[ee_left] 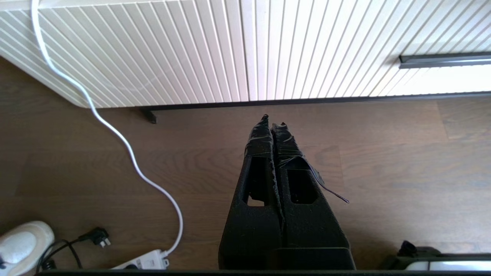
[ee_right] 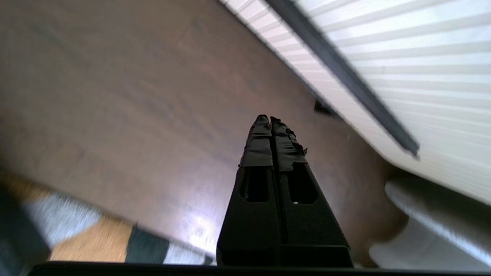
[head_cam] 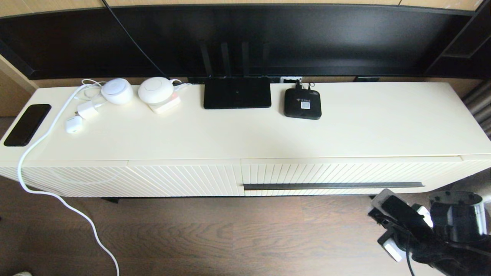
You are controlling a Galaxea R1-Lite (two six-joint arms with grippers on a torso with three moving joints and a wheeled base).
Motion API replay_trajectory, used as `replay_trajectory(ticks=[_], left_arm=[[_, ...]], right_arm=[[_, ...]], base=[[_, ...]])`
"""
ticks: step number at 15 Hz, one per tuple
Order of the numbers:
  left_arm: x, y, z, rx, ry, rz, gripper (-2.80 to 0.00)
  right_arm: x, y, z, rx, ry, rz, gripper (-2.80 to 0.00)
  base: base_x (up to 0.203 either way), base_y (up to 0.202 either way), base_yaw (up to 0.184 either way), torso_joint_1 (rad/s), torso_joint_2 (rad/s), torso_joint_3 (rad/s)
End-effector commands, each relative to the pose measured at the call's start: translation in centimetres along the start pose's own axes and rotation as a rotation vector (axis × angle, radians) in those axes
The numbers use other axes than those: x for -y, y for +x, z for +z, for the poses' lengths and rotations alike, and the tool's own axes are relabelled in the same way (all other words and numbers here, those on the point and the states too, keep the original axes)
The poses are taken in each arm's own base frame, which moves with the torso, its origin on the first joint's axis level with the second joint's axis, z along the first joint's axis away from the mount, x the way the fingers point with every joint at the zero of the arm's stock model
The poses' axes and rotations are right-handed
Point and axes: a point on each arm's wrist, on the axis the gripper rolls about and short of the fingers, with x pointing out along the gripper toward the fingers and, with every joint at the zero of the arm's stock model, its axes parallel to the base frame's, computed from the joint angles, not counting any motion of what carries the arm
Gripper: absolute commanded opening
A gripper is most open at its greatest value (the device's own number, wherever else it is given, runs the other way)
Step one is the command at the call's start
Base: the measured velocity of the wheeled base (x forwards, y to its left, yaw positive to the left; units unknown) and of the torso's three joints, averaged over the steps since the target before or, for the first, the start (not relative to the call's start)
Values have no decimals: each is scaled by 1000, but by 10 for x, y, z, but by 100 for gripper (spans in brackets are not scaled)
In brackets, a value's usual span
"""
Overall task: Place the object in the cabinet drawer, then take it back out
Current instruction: Open the drawer
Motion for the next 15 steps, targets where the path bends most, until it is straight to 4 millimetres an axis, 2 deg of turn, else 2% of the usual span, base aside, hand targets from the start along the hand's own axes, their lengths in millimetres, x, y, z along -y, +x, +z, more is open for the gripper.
replay_trajectory(ticks=[1,4,8,12,15], left_arm=[[0,0,0,0,0,0,-280],[0,0,0,0,0,0,-280],[0,0,0,-1,0,0,-280],[0,0,0,-1,0,0,-280],[0,0,0,-2,0,0,-280]], right_arm=[[9,-38,-7,1,28,-4,-280],[14,-68,-23,-91,85,-30,-280],[20,-88,-38,-175,98,-96,-280],[19,-90,-41,-204,-88,-57,-280],[19,-78,-33,-170,-223,49,-280]], base=[[0,0,0,0,0,0],[0,0,0,0,0,0],[0,0,0,0,0,0],[0,0,0,0,0,0],[0,0,0,0,0,0]])
